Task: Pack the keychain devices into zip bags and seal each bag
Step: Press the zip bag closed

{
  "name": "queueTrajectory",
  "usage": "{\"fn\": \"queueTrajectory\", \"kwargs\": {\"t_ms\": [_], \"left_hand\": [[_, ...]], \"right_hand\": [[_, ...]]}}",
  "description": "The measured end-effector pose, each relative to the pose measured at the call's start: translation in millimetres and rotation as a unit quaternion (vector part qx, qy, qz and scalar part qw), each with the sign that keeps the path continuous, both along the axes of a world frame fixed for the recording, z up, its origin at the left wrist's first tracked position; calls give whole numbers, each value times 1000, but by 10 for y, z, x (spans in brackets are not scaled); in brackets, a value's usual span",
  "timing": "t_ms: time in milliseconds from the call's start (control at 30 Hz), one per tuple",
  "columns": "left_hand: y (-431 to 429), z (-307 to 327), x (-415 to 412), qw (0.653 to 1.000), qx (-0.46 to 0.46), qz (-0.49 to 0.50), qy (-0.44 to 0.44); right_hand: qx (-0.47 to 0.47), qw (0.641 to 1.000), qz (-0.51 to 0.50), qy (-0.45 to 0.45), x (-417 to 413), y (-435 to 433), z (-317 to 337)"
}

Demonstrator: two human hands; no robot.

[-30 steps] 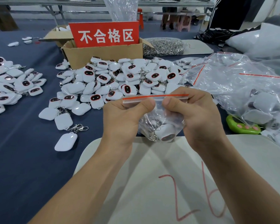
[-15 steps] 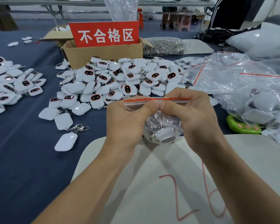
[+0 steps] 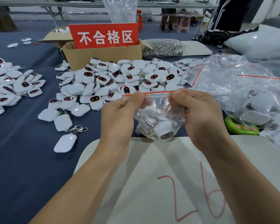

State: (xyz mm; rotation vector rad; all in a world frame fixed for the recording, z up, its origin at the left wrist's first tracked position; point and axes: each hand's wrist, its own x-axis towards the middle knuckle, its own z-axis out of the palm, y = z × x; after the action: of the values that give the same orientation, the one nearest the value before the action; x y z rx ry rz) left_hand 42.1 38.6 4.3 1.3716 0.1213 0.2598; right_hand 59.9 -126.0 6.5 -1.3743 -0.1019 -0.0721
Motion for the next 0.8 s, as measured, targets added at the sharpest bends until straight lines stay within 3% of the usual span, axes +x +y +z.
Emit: {"fn": "queueTrajectory", "kwargs": {"t_ms": [267,367,600,667,767,800], "left_hand": [[43,-67,36,1000,-1,5,-23],[130,-70,80,999,-16,-46,-21],[216,-147,167,998,-49,-30,-14],[186,-171,178,997,-67,-35,-1],[197,-179,210,994,-109,-13,29],[212,-184,222,992,-117,-12,37]], "right_hand": [[-74,996,-48,-9,28,12,-12],[-70,995,-69,-21,39,-20,-5],[-75,997,-10,-23,64,-81,-40],[-73,996,48,-19,82,-120,-38],[-204,952,227,14,60,-150,-107],[-231,946,227,22,50,-117,-152]]}}
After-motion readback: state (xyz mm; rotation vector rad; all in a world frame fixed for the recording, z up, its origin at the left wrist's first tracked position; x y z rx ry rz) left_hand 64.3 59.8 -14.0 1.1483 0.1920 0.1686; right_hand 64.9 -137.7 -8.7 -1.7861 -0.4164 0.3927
